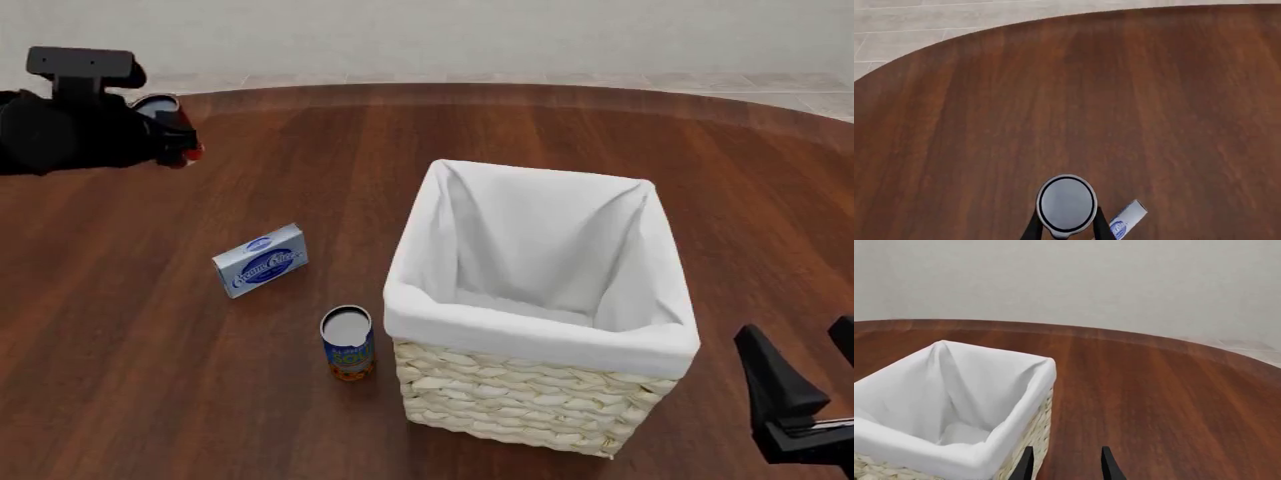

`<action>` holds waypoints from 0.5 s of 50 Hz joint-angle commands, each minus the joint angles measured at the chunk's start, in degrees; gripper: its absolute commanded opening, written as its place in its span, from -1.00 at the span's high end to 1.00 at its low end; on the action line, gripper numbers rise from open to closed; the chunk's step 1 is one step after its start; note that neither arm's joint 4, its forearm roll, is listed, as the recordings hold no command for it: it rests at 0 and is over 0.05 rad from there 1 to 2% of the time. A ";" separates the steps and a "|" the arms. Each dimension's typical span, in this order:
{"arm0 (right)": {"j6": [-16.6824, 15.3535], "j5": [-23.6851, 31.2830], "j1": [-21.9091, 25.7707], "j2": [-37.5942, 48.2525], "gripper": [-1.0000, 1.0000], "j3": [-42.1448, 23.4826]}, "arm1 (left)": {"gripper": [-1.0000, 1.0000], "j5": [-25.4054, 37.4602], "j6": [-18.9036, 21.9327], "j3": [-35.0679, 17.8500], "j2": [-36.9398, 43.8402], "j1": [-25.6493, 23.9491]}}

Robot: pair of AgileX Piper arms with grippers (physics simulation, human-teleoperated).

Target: Pick up the tomato sauce, and put it in the basket.

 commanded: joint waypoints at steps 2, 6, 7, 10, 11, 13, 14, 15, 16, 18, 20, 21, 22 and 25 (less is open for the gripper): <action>-0.05 1.17 0.20 -1.28 -1.00 0.00 | 1.00 4.12 -0.36 -5.38 -3.05 -9.97; -0.02 1.03 0.14 -1.18 -1.00 0.00 | 1.00 4.69 -0.94 -6.48 -3.41 -13.32; -0.03 0.97 0.15 -1.11 -1.00 0.00 | 1.00 4.75 -0.75 -6.59 -3.41 -13.55; 0.01 0.78 0.22 -0.92 -1.00 0.00 | 1.00 5.44 -0.84 -7.20 -3.53 -17.27; 0.01 0.78 0.22 -0.92 -1.00 0.00 | 1.00 5.44 -0.84 -7.20 -3.53 -17.27; 0.02 0.64 0.40 -0.76 -1.00 0.00 | 1.00 5.78 -0.68 -7.94 -3.30 -18.31; -0.06 0.66 0.57 -0.84 -1.00 0.00 | 1.00 5.88 -0.60 -8.15 -3.43 -19.27; -0.45 0.67 0.65 -0.83 -1.00 0.00 | 1.00 6.14 -0.87 -8.63 -3.27 -19.74; -0.50 0.55 0.69 -0.62 -1.00 0.00 | 1.00 6.28 -0.58 -9.09 -3.15 -20.06; -0.60 0.16 0.86 -0.21 -1.00 0.00 | 1.00 6.73 -1.44 -10.04 -3.16 -21.62; -0.67 -0.33 0.92 0.34 -1.00 0.00 | 1.00 7.16 -1.37 -10.75 -3.21 -23.30; -0.67 -0.37 0.92 0.38 -1.00 0.00 | 1.00 7.17 -1.37 -10.75 -3.21 -23.30; -0.74 -0.50 0.91 0.51 -1.00 0.00 | 1.00 7.37 -1.32 -11.39 -3.00 -23.47; -0.77 -0.71 0.98 0.72 -1.00 0.00 | 1.00 7.84 -1.56 -12.63 -2.70 -25.27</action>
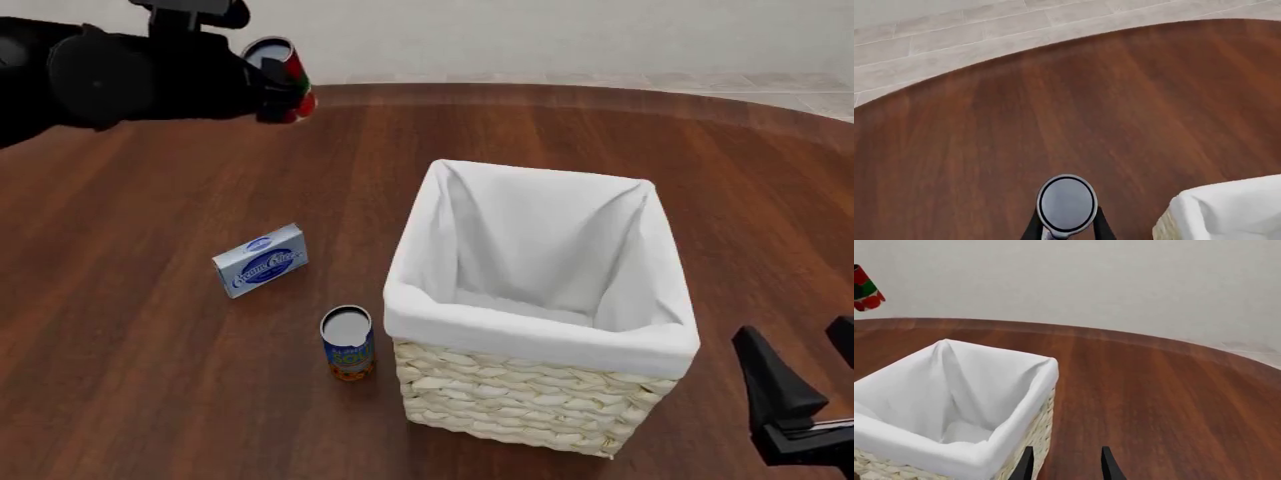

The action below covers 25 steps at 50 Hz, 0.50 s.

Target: Pick up the tomato sauce, and put it in the basket.

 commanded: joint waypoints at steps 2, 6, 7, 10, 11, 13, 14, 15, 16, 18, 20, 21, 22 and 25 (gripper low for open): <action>-0.37 -0.92 0.41 1.00 -1.00 0.00 | 1.00 2.27 -0.20 -4.45 0.01 -9.03; -0.36 -0.77 0.49 0.83 -1.00 0.00 | 1.00 3.14 -0.48 -6.39 0.61 -11.16; -0.39 -0.67 0.52 0.74 -1.00 0.00 | 1.00 3.44 -0.79 -6.71 0.52 -12.38; -0.39 -0.46 0.53 0.53 -1.00 0.00 | 1.00 4.08 -0.47 -7.94 0.86 -13.29; -0.34 -0.27 0.57 0.30 -1.00 0.00 | 1.00 4.55 -0.75 -8.55 0.93 -14.40; -0.37 0.04 0.57 -0.01 -1.00 0.00 | 1.00 5.16 -0.37 -9.39 1.20 -15.54; -0.29 0.23 0.61 -0.20 -1.00 0.00 | 1.00 5.43 -0.47 -10.03 1.45 -15.84; -0.32 0.31 0.61 -0.28 -1.00 0.00 | 1.00 5.60 -0.37 -10.41 1.57 -16.17; -0.34 0.43 0.60 -0.41 -1.00 0.00 | 1.00 5.60 -0.37 -10.42 1.58 -16.17; -0.28 0.76 0.63 -0.78 -1.00 0.00 | 1.00 6.07 -0.53 -11.47 2.10 -18.01; -0.31 0.97 0.63 -1.00 -1.00 0.00 | 1.00 5.94 -1.30 -11.68 2.25 -18.77; -0.28 1.04 0.65 -1.08 -1.00 0.00 | 1.00 5.73 -2.25 -11.57 2.07 -19.82; -0.31 1.04 0.62 -1.08 -1.00 0.00 | 1.00 6.01 -1.41 -12.01 2.58 -20.02; -0.29 0.85 0.61 -0.91 -1.00 0.00 | 1.00 6.23 -1.49 -12.65 3.03 -21.34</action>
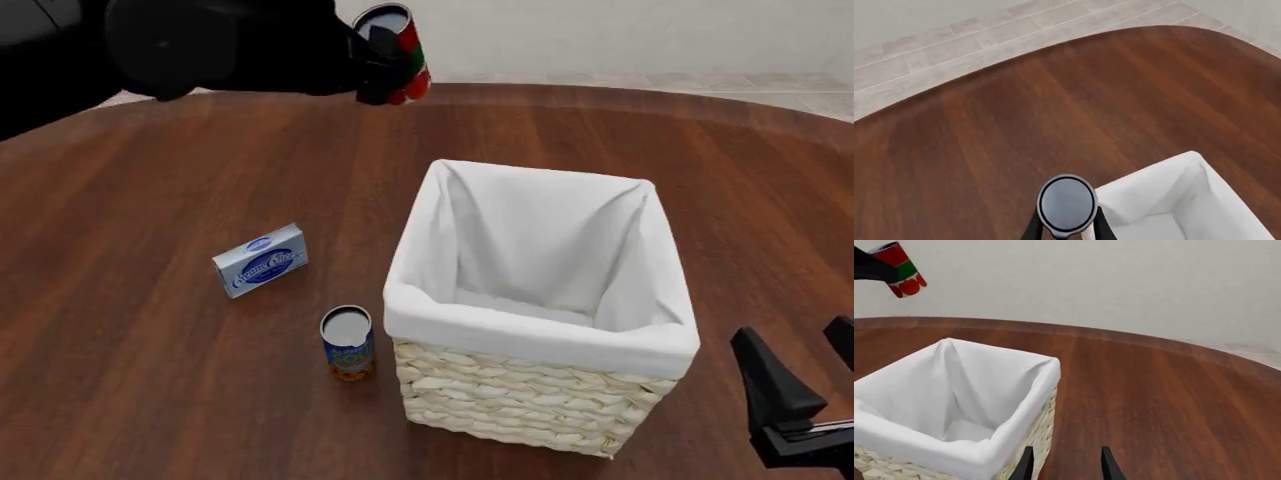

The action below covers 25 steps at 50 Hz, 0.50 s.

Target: Pick up the tomato sauce, and put it in the basket.

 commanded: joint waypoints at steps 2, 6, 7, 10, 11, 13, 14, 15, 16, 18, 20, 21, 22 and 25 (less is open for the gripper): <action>0.02 0.45 0.04 -0.52 -1.00 0.00 | 1.00 1.43 0.10 -3.74 1.55 -6.43; -0.02 0.45 0.05 -0.52 -1.00 0.00 | 1.00 1.73 -0.22 -4.15 1.84 -7.97; 0.03 0.45 0.10 -0.49 -1.00 0.00 | 1.00 1.85 -0.34 -4.27 1.91 -8.49; 0.03 0.54 0.01 -0.61 -1.00 0.00 | 1.00 2.25 -0.50 -4.80 2.24 -9.91; 0.02 0.53 0.01 -0.60 -1.00 0.00 | 1.00 2.37 -0.51 -5.01 2.37 -10.18; 0.02 0.58 -0.01 -0.65 -1.00 0.00 | 1.00 2.60 -0.46 -5.16 2.49 -11.00; 0.02 0.58 -0.01 -0.64 -1.00 0.00 | 1.00 2.68 -0.64 -5.47 2.70 -11.09; -0.03 0.58 0.00 -0.61 -1.00 0.00 | 1.00 2.87 -0.66 -5.49 2.76 -11.71; -0.03 0.58 0.00 -0.60 -1.00 0.00 | 1.00 2.88 -0.66 -5.50 2.76 -11.71; 0.00 0.66 0.00 -0.67 -1.00 0.00 | 1.00 3.13 -0.60 -5.82 2.97 -12.27; 0.02 0.65 -0.02 -0.66 -1.00 0.00 | 1.00 3.67 -0.56 -6.30 3.16 -13.05; 0.04 0.78 -0.01 -0.77 -1.00 0.00 | 1.00 4.17 -0.57 -6.76 3.22 -13.71; 0.04 0.80 -0.01 -0.78 -1.00 0.00 | 1.00 4.18 -0.57 -6.78 3.22 -13.71; 0.02 0.92 0.00 -0.90 -1.00 0.00 | 1.00 4.75 -0.65 -7.04 3.17 -14.60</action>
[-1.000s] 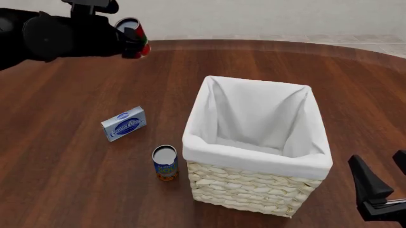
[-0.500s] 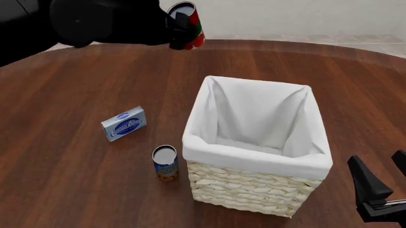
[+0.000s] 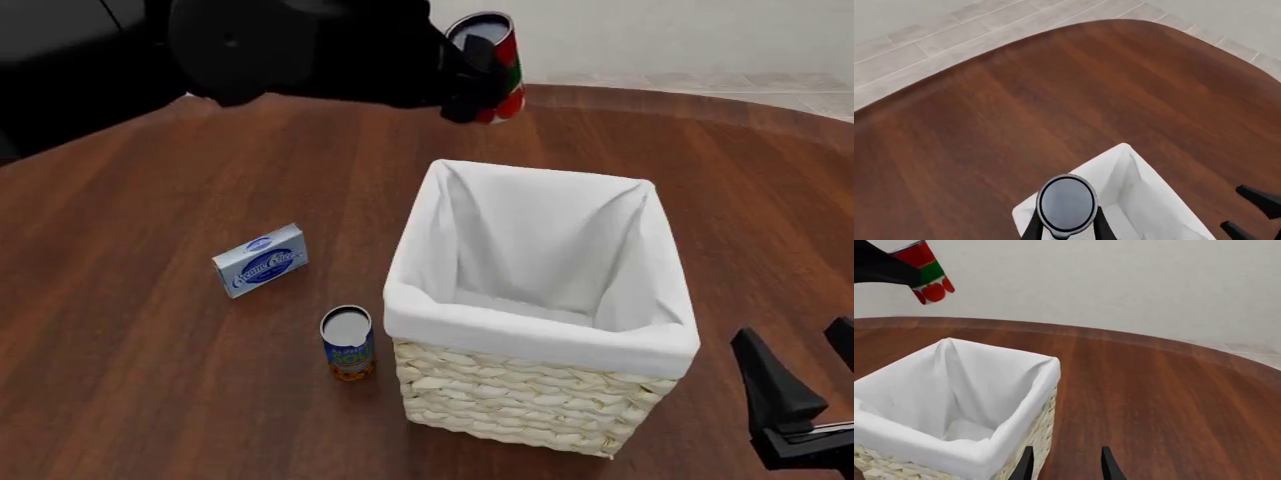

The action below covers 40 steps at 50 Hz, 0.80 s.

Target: Pick up the tomato sauce, and put it in the basket.

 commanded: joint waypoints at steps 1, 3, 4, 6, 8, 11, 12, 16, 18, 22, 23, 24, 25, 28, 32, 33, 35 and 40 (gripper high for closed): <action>0.01 0.34 0.01 -0.31 -1.00 0.00 | 1.00 1.83 0.22 -1.85 0.35 -4.02; 0.01 0.53 0.06 -0.50 -1.00 0.00 | 1.00 2.28 0.44 -1.83 0.11 -4.88; -0.03 0.66 0.03 -0.61 -1.00 0.00 | 1.00 2.56 0.43 -1.99 0.12 -5.10; -0.05 0.78 0.03 -0.73 -1.00 0.00 | 1.00 2.97 0.28 -2.01 -0.04 -5.69; -0.04 0.84 0.05 -0.81 -1.00 0.00 | 1.00 3.12 0.28 -1.87 -0.24 -6.08; -0.10 0.87 0.13 -0.81 -1.00 0.00 | 1.00 4.02 0.08 -1.54 -0.57 -7.22; -0.08 0.83 0.14 -0.75 -1.00 0.00 | 1.00 4.22 0.13 -1.36 -0.80 -7.71; -0.13 0.67 0.14 -0.60 -1.00 0.00 | 1.00 4.67 -2.03 -1.08 -1.99 -9.50; -0.10 0.59 0.18 -0.50 -1.00 0.00 | 1.00 4.80 -1.84 -1.17 -1.84 -9.42; -0.11 0.13 0.25 -0.08 -1.00 0.00 | 1.00 5.35 -2.48 0.12 -1.65 -10.56; -0.06 0.07 0.24 -0.03 -1.00 0.00 | 1.00 5.30 -2.69 0.37 -1.58 -10.56; -0.09 -0.09 0.25 0.13 -1.00 0.00 | 1.00 5.34 -2.93 0.45 -1.29 -10.37; -0.08 -0.30 0.20 0.35 -1.00 0.00 | 1.00 5.62 -2.50 0.54 -1.10 -10.50; -0.04 -0.60 0.11 0.56 -1.00 0.00 | 1.00 6.42 -2.25 0.29 -0.64 -10.56; 0.01 -0.46 0.01 0.42 -1.00 0.00 | 1.00 7.70 -1.90 -0.18 0.44 -10.25; -0.01 -0.45 -0.02 0.44 -1.00 0.00 | 1.00 8.18 -1.73 -0.12 0.70 -10.42; 0.05 -0.32 0.05 0.32 -1.00 0.00 | 1.00 9.18 -1.03 -0.67 1.85 -9.68; -0.06 -0.22 0.22 0.26 -1.00 0.00 | 1.00 11.13 0.28 -0.48 3.72 -9.10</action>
